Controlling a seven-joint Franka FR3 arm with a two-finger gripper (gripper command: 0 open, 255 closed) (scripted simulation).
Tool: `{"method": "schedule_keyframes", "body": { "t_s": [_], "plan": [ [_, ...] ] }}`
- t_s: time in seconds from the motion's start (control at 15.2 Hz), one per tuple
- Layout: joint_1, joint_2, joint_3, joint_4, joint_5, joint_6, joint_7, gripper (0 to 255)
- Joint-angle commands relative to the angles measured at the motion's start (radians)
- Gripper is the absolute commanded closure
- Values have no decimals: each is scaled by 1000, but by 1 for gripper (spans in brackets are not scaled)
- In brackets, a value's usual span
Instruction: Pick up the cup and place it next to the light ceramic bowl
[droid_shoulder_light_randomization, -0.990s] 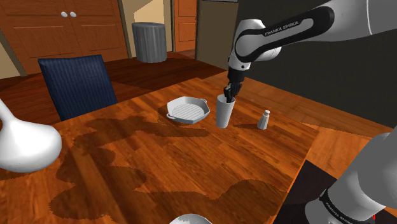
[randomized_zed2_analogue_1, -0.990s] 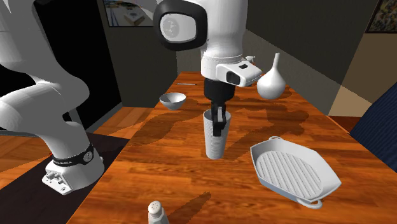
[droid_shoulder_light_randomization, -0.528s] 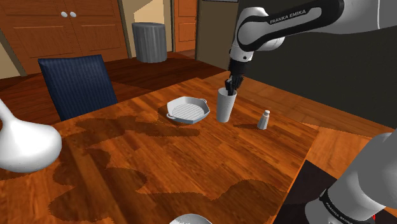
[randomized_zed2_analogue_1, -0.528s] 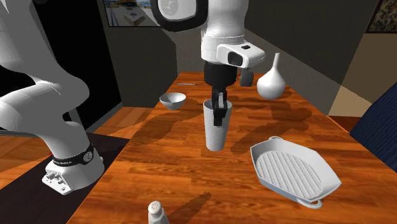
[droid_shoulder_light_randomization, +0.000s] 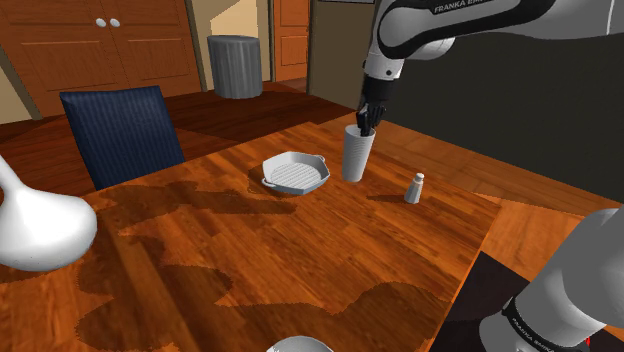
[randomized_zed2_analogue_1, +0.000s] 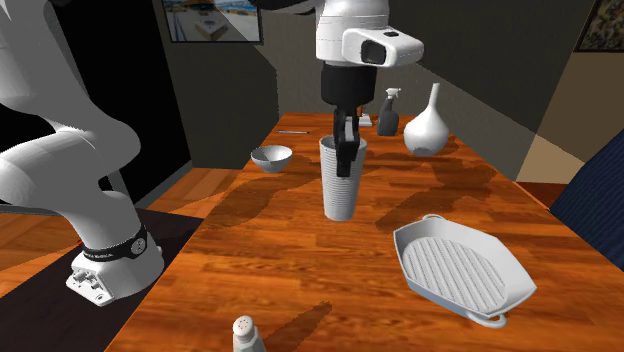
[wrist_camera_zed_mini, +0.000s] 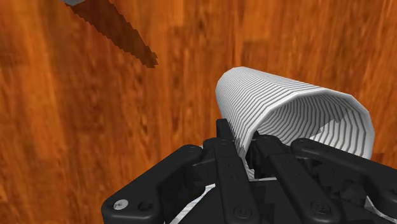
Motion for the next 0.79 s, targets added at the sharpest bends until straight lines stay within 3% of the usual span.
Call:
{"method": "schedule_keyframes", "body": {
  "t_s": [0.0,0.73],
  "plan": [
    [0,0,0,30,-1,-31,3,255],
    [-1,1,-1,180,-4,-178,15,255]
  ]
}}
